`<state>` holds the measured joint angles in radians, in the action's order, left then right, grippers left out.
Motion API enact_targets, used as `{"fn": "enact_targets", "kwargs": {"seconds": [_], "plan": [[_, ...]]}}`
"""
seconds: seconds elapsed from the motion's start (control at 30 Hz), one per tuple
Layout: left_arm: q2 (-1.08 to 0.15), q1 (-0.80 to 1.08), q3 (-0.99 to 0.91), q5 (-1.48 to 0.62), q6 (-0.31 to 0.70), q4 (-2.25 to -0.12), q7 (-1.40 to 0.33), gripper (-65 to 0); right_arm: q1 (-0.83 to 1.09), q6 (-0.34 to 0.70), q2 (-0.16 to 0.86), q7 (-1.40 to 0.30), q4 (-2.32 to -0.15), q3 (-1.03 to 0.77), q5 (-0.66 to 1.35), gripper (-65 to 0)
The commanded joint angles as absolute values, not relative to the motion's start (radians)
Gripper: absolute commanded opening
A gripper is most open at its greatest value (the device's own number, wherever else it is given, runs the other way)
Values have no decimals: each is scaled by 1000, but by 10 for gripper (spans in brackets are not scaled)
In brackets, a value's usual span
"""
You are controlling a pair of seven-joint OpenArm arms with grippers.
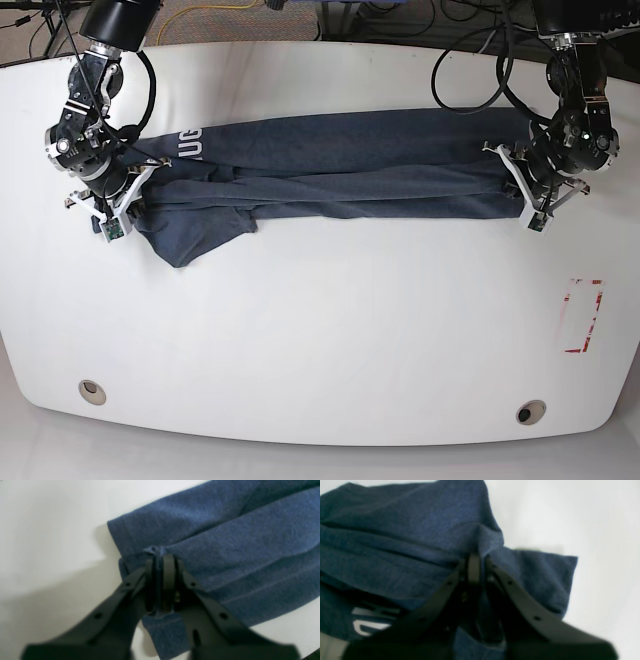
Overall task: Fold the T-shirt properly
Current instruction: 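Release the right gripper and tuck the shirt end under it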
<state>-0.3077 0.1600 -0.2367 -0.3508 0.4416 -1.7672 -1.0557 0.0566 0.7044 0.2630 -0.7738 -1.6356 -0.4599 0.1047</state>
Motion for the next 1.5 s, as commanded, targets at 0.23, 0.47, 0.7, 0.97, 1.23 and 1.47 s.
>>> {"fn": "enact_targets", "kwargs": {"seconds": [0.23, 0.47, 0.7, 0.97, 1.23, 1.47], "plan": [[-321, 166, -249, -344, 437, -1791, -1049, -242, 70, 698, 269, -789, -1727, -470, 108, -241], [-318, 168, -251, -344, 437, -1903, -1049, -242, 65, 698, 226, -792, -1879, -473, 107, -165], [-320, 168, -251, -344, 437, -1966, -1049, -242, -68, 698, 200, -794, -1776, -469, 99, -163], [-320, 163, -291, -344, 437, -1965, -1049, -242, -266, 698, 228, -780, -1405, -467, 101, -166], [-320, 165, -312, -344, 437, -1963, -1049, -242, -378, 698, 236, -722, -1156, -467, 101, -165], [-320, 166, -314, -343, 437, -1962, -1049, -242, -394, 698, 226, -704, -1081, -467, 101, -168]]}}
